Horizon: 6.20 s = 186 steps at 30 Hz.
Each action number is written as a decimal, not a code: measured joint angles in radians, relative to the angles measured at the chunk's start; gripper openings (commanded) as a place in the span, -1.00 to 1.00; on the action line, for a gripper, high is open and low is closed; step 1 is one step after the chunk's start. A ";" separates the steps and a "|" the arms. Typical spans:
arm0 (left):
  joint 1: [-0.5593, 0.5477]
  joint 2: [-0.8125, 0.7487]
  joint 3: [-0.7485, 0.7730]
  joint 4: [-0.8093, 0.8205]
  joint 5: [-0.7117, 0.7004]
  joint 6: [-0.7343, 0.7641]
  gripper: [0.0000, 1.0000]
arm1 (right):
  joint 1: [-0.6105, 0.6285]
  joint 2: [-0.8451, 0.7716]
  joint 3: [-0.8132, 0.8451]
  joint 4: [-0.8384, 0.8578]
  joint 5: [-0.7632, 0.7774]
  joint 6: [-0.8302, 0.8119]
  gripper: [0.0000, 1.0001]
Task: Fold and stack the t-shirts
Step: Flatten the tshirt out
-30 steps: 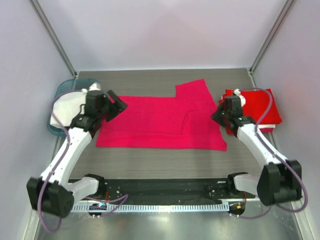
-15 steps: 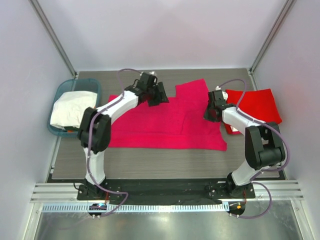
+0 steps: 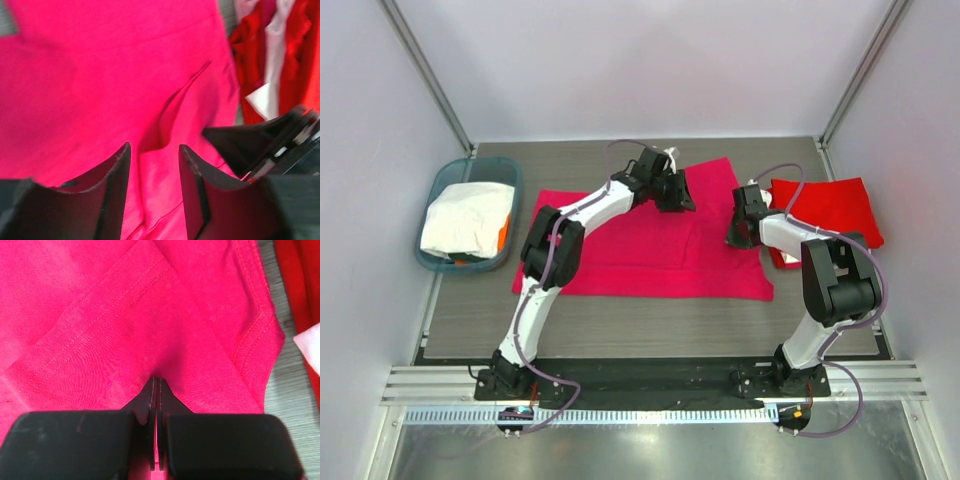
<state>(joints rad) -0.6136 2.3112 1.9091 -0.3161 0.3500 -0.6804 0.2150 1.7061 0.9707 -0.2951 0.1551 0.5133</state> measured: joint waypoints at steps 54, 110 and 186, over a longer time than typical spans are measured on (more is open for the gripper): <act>-0.010 0.245 0.376 -0.244 0.414 0.151 -0.78 | -0.007 -0.007 -0.023 0.043 -0.020 0.012 -0.98; -0.032 0.207 0.234 -0.146 0.282 0.145 0.02 | -0.029 -0.011 -0.033 0.056 -0.063 0.012 -0.98; -0.013 0.012 0.114 -0.137 0.357 0.166 0.38 | -0.069 -0.011 -0.040 0.067 -0.143 0.019 -0.98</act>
<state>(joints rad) -0.6266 2.3230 2.0228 -0.4534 0.7067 -0.5140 0.1463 1.6951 0.9310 -0.2279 0.0120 0.5327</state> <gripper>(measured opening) 0.694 0.023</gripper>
